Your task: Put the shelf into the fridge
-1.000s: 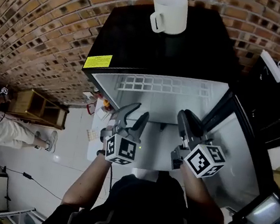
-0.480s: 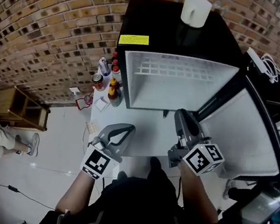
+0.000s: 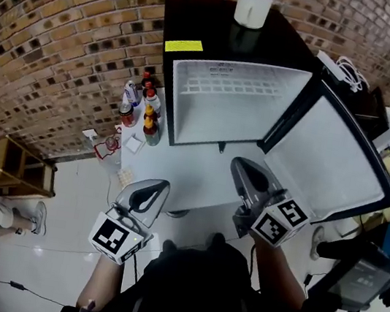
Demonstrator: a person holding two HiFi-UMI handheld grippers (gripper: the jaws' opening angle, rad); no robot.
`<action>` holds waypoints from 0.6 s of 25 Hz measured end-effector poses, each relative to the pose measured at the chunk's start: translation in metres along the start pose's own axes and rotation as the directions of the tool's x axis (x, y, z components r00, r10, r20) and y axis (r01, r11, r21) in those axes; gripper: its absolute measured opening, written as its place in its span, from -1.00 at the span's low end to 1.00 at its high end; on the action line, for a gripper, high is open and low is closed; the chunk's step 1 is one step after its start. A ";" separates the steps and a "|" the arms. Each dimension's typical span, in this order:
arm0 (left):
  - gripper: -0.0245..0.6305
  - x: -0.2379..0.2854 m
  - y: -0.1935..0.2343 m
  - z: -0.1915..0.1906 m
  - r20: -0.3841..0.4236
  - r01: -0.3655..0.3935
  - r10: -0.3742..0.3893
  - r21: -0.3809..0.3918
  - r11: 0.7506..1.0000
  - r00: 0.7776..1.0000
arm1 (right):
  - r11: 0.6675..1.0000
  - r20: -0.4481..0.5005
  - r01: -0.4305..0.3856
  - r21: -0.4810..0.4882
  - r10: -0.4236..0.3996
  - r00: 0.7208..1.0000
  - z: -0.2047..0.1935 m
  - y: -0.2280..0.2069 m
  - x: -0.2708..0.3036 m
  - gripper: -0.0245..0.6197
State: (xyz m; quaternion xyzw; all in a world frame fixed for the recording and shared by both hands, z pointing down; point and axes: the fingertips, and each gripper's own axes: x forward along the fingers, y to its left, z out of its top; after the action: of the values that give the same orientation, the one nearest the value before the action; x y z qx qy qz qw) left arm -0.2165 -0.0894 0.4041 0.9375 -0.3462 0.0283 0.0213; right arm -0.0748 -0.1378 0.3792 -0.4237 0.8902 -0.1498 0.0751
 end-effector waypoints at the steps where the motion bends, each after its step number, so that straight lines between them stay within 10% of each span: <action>1: -0.90 0.001 -0.002 0.004 0.006 -0.002 0.002 -0.001 1.000 1.000 | 1.000 0.000 -0.006 -0.016 0.006 1.000 0.003 0.001 -0.003 -0.90; 7: -0.90 0.028 0.001 0.005 -0.083 -0.138 0.143 0.053 0.989 0.986 | 0.987 -0.042 0.010 -0.161 -0.017 0.999 0.020 -0.013 -0.018 -0.90; 15: -0.90 0.048 0.004 0.043 0.007 -0.227 0.229 -0.127 0.966 0.973 | 0.989 -0.040 -0.002 -0.145 -0.004 0.999 0.043 -0.050 -0.031 -0.90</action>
State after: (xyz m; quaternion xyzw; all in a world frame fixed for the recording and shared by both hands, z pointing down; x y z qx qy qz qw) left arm -0.1814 -0.1259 0.3649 0.8885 -0.4530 -0.0012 0.0729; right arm -0.0072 -0.1519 0.3552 -0.4253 0.8998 -0.0935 0.0261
